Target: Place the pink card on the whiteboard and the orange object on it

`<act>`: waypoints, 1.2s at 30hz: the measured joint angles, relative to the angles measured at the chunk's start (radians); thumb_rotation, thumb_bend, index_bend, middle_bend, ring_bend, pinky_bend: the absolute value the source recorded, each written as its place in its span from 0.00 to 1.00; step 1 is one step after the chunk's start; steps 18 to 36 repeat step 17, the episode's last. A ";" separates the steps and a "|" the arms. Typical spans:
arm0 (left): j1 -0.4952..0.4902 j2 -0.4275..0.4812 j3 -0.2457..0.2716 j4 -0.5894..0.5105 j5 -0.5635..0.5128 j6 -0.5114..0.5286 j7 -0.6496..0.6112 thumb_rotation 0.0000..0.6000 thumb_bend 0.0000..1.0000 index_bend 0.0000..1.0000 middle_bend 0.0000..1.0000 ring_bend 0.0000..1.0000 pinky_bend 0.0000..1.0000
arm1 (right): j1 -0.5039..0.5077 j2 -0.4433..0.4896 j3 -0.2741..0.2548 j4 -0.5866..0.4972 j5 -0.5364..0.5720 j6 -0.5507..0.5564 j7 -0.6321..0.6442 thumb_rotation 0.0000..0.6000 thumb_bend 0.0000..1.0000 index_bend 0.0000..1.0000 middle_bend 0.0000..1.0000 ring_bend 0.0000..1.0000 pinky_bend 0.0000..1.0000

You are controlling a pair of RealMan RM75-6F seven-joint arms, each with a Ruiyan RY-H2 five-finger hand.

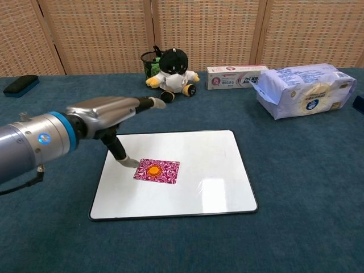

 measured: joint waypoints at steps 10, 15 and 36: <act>0.185 0.240 0.066 -0.112 0.199 0.285 -0.116 1.00 0.00 0.00 0.00 0.00 0.00 | -0.006 -0.008 0.005 0.001 -0.006 0.025 -0.010 1.00 0.00 0.00 0.00 0.00 0.00; 0.317 0.305 0.115 -0.063 0.276 0.408 -0.341 1.00 0.00 0.00 0.00 0.00 0.00 | -0.013 -0.025 0.010 0.007 -0.016 0.058 -0.023 1.00 0.00 0.00 0.00 0.00 0.00; 0.374 0.329 0.135 -0.021 0.298 0.442 -0.445 1.00 0.00 0.00 0.00 0.00 0.00 | -0.017 -0.036 0.013 0.014 -0.020 0.074 -0.031 1.00 0.00 0.00 0.00 0.00 0.00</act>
